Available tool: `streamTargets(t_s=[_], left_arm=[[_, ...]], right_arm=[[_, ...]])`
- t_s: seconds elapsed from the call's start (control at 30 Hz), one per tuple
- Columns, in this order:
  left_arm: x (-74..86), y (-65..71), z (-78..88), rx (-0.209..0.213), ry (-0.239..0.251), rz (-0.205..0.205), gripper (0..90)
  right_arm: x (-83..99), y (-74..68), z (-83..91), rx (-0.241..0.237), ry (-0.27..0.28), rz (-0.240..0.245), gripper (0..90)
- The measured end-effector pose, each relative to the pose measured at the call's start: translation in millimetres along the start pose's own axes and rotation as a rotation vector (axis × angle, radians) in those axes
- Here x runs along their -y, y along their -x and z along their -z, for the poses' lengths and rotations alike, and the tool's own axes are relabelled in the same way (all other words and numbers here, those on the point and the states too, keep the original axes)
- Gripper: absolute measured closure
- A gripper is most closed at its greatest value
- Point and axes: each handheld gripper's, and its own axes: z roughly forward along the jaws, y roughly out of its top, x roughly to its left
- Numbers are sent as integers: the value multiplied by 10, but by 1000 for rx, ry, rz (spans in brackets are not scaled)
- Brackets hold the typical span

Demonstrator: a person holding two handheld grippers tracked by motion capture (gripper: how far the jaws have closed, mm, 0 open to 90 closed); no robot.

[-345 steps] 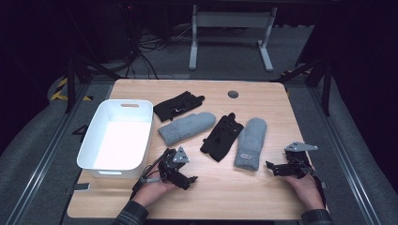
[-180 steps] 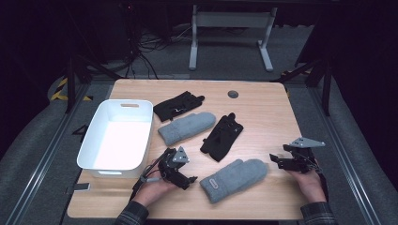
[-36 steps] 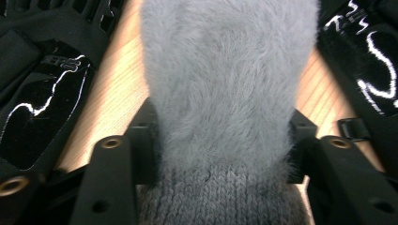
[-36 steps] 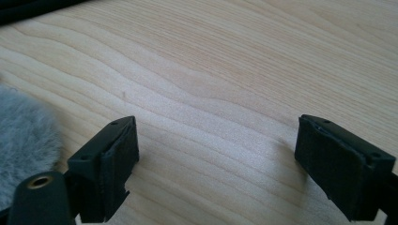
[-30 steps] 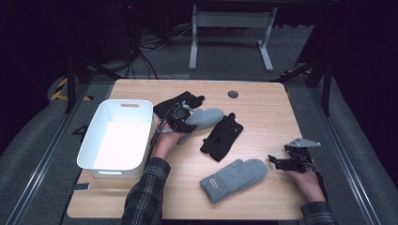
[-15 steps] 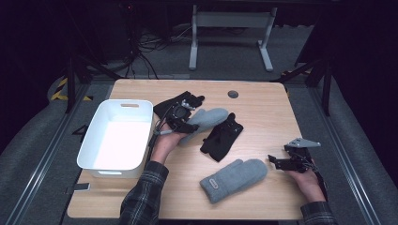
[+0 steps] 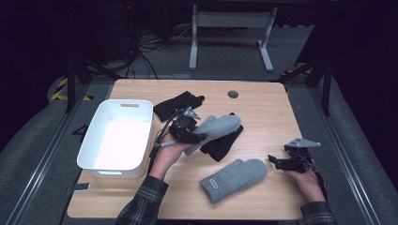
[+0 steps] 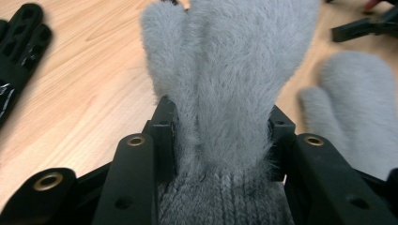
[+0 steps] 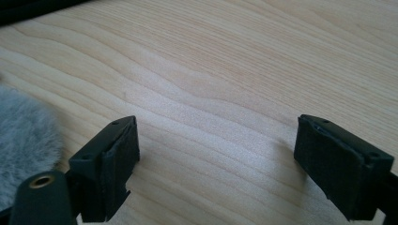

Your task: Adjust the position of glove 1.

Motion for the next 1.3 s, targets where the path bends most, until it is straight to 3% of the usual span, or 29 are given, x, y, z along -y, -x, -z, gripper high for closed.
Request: streamTargets(t_s=[0.4, 0.8, 1.13, 1.3], left_arm=[[106, 526, 9, 52, 4, -47, 594], [176, 947, -112, 96, -38, -84, 592], [233, 1112, -299, 92, -78, -85, 587], [263, 1162, -389, 91, -104, -89, 538]], right_arm=[[0, 0, 0, 0, 0, 0, 148], [0, 0, 0, 0, 0, 0, 148], [0, -1, 0, 0, 0, 0, 149], [0, -1, 0, 0, 0, 0, 149]])
